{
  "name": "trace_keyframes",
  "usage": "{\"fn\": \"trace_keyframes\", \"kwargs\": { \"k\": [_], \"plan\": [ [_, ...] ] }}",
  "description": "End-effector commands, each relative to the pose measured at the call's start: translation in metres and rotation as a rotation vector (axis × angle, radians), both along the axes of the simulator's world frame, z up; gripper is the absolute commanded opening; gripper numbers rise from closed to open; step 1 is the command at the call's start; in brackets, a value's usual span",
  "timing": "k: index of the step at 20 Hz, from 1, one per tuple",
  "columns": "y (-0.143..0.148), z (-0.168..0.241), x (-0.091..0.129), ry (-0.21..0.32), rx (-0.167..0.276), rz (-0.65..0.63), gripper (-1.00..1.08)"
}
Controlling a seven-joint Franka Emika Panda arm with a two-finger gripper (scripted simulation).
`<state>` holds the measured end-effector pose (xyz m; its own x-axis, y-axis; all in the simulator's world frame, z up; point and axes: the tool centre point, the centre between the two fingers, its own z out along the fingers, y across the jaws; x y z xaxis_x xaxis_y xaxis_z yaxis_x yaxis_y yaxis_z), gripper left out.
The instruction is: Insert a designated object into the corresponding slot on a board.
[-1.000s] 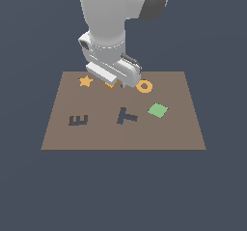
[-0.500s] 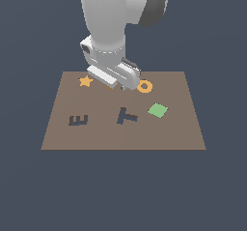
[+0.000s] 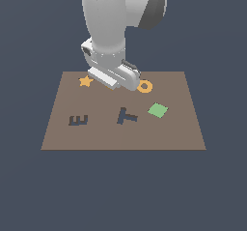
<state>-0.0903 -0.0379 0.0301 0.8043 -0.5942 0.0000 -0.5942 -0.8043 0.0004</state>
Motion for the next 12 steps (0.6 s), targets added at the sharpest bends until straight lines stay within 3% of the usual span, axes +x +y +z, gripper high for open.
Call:
{"fn": "trace_keyframes", "kwargs": {
  "k": [1, 12],
  "plan": [
    [0.0001, -0.0004, 0.0000, 0.000, 0.000, 0.000, -1.00],
    [-0.0029, 0.0003, -0.0009, 0.000, 0.001, 0.032, -1.00]
  ]
}}
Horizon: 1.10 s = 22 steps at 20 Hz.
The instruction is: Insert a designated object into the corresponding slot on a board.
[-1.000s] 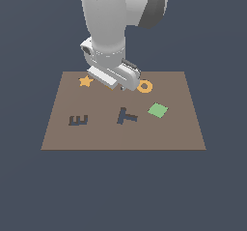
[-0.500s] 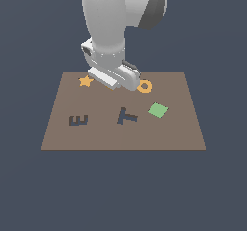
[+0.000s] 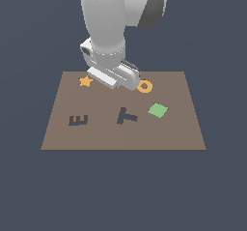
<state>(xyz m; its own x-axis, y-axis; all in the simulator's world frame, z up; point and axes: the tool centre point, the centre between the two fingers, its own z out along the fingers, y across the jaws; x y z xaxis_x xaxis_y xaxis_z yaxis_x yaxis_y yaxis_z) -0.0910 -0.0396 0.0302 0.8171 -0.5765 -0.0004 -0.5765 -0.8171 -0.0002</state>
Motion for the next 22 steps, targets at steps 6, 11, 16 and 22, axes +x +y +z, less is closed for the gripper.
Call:
{"fn": "trace_keyframes", "kwargs": {
  "k": [6, 11, 16, 22],
  "plan": [
    [-0.009, 0.001, -0.002, 0.000, 0.000, 0.086, -1.00],
    [-0.019, 0.001, -0.002, 0.000, 0.000, 0.185, -1.00],
    [-0.032, 0.002, -0.002, -0.001, 0.000, 0.315, -1.00],
    [-0.053, 0.003, 0.002, -0.001, 0.000, 0.514, -1.00]
  ]
}}
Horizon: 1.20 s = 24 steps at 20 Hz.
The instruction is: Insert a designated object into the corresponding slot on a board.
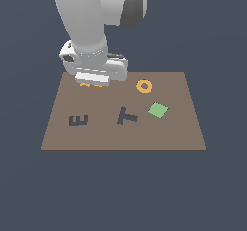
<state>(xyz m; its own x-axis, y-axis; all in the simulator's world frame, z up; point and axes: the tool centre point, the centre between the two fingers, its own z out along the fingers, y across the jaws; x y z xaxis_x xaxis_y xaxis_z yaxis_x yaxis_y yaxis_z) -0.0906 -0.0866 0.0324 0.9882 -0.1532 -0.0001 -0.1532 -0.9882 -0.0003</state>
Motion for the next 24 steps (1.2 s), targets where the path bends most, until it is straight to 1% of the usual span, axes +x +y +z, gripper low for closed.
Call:
{"fn": "trace_keyframes", "kwargs": {
  "k": [1, 12, 24],
  "plan": [
    [-0.009, 0.001, 0.002, 0.000, 0.000, 0.089, -1.00],
    [-0.045, 0.003, 0.023, -0.001, -0.001, 0.489, -1.00],
    [-0.072, 0.005, 0.064, -0.001, -0.001, 0.953, -1.00]
  ]
}}
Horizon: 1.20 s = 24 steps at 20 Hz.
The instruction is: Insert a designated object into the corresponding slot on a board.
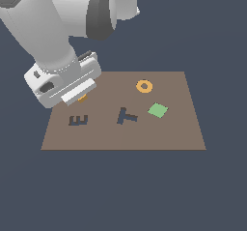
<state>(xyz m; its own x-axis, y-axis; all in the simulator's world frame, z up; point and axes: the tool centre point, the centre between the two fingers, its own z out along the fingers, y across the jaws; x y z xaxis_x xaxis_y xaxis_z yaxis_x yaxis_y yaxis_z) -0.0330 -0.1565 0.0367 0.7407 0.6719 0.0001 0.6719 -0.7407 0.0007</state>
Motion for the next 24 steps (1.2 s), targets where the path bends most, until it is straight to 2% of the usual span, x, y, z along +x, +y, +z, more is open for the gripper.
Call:
{"fn": "trace_keyframes", "kwargs": {
  "k": [1, 13, 24],
  "plan": [
    [-0.004, 0.001, 0.010, 0.000, 0.000, 0.102, -1.00],
    [-0.006, 0.003, 0.058, 0.000, 0.000, 0.559, -1.00],
    [0.003, 0.003, 0.084, 0.001, 0.000, 0.817, -1.00]
  ]
}}
